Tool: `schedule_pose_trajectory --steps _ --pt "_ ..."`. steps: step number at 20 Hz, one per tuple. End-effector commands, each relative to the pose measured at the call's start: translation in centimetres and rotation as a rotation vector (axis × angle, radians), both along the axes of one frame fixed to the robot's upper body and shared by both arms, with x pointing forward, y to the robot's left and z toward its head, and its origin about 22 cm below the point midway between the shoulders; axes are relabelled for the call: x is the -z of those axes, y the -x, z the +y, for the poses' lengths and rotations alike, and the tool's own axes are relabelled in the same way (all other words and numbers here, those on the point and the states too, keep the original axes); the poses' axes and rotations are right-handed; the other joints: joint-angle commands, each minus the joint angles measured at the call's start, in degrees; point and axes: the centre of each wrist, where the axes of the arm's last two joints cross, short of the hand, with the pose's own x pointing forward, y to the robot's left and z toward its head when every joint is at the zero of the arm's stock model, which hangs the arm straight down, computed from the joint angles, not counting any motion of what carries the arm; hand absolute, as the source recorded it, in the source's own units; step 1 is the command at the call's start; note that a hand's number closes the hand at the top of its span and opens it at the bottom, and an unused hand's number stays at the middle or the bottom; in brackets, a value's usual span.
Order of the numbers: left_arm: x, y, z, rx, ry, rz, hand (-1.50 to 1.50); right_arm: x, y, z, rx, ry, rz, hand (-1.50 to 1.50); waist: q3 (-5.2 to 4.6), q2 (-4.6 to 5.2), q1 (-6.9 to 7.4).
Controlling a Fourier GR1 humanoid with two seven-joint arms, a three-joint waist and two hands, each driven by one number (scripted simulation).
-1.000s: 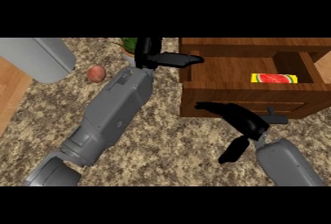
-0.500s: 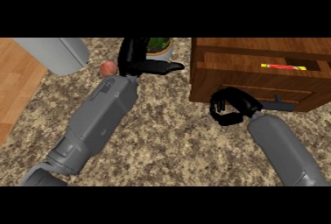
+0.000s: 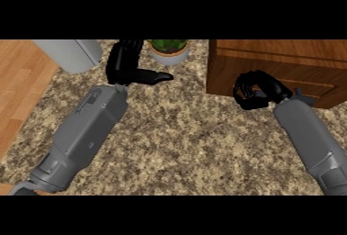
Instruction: Pick up the cup, place it into the drawer and close the drawer
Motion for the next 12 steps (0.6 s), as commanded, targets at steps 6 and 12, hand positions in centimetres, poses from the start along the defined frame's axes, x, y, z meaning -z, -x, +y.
schedule_pose_trajectory --steps 6,12 --pt "1.0 0.8 2.0 0.047 -0.015 0.005 -1.5 -8.0 -3.1 -4.1 0.171 -0.049 -0.133 1.5 -0.15 1.02 3.35" --pt "0.7 0.9 2.0 0.063 -0.004 -0.003 -1.5 -9.8 -3.2 -5.0 0.144 -0.068 -0.13 1.5 -0.25 1.45 4.24"
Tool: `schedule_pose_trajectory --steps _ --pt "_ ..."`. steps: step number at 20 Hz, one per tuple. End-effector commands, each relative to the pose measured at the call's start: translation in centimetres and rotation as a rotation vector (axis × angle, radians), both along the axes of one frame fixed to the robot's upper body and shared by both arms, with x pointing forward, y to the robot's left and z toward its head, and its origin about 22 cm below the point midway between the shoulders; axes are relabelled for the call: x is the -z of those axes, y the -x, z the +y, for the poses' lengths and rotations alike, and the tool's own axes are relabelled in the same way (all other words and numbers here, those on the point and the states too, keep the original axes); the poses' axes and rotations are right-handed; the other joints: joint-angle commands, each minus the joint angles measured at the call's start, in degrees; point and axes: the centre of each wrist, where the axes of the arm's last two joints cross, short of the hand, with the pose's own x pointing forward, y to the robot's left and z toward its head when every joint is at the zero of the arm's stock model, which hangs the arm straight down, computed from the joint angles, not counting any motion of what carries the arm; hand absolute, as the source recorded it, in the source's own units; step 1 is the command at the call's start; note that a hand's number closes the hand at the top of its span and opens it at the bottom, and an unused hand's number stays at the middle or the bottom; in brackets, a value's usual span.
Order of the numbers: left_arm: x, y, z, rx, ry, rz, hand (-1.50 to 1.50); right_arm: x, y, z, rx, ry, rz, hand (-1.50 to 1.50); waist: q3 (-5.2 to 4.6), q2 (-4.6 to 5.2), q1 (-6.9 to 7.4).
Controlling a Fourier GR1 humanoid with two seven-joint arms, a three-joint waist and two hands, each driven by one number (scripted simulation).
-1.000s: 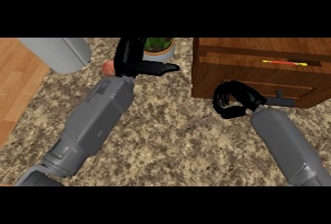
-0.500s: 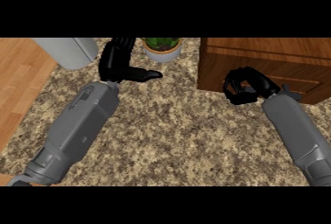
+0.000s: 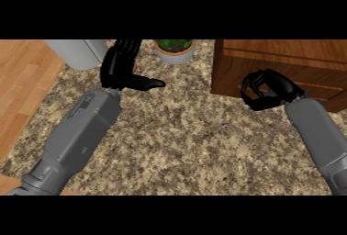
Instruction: Pick up the cup, place it into the drawer and close the drawer
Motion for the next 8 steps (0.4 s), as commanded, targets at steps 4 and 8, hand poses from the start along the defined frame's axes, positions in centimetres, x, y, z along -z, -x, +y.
schedule_pose_trajectory --steps 4,8 --pt "0.2 0.2 0.7 0.019 0.012 -0.001 -1.5 -8.8 -3.0 -3.0 0.187 0.023 -0.198 1.5 -0.61 1.33 2.66" --pt "0.5 0.5 0.4 0.032 0.015 0.005 -1.5 -9.6 -2.9 -3.6 0.173 0.01 -0.19 1.5 -0.64 1.3 2.36"
